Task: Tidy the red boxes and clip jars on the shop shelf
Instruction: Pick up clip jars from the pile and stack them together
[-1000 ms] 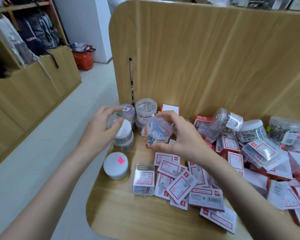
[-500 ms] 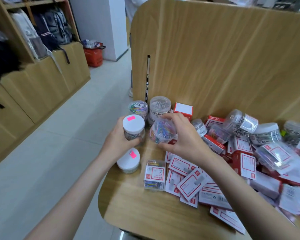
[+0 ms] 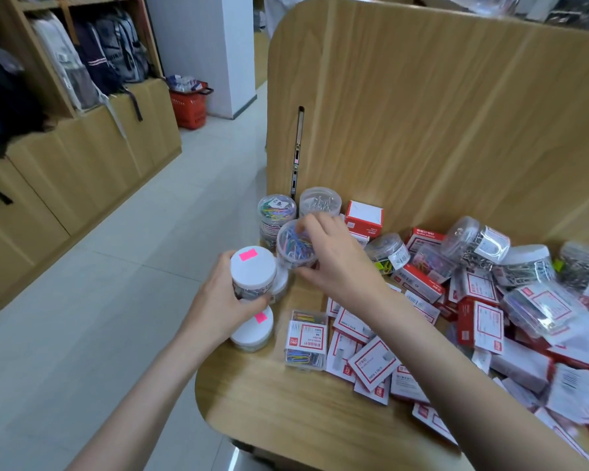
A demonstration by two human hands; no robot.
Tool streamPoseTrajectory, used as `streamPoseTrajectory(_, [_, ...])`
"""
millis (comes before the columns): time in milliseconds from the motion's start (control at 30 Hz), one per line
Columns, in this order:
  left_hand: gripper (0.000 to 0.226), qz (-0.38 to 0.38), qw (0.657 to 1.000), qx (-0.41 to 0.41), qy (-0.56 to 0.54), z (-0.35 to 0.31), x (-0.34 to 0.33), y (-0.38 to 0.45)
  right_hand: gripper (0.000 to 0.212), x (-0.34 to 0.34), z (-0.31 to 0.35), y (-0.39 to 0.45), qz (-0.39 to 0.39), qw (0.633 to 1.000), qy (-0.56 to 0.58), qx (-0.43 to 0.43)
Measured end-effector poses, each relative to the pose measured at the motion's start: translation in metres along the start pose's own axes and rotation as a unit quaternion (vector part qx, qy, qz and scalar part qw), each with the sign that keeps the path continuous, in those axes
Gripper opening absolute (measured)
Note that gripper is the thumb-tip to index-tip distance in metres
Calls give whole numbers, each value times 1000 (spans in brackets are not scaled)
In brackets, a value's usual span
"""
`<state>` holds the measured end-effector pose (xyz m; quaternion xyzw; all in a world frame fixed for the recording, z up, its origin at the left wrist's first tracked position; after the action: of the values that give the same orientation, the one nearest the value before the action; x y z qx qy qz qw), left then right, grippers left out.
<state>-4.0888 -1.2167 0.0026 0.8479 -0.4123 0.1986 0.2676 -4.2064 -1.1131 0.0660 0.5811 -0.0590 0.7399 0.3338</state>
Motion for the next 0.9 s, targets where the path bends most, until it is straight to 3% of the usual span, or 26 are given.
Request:
streamPoseTrajectory(100, [58,8,1000,-1,-7,-3,-3,-1,51,-9,7,4,-28,996,-74,38])
streamPoseTrajectory(233, [59,15,999,5,-36,-4,-2,-1,54,-13,8,6,-38,995,-84,38])
streamPoseTrajectory(533, [59,8,999,-12,-50,-7,1,-22,41,-17,8,8,60,998,2,10])
streamPoseTrajectory(700, [58,1,997,-7,-72,-9,0,-30,30,-30,11,12,109,993,-33,27])
streamPoseTrajectory(900, [71,-13,997,-26,-68,-10,1,-28,22,-24,10,3,88,996,-11,30])
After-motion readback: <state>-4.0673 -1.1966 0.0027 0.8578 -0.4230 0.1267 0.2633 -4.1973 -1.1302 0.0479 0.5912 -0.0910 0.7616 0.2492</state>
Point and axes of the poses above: each hand's wrist, its own y-axis towards the middle knuckle, its own x-axis out of the back of the hand, z = x × y, the point moved 6 cm from there along y, towards the middle knuckle, and after that the axes turned 15 degrees about -x, right-handed, at the moved point
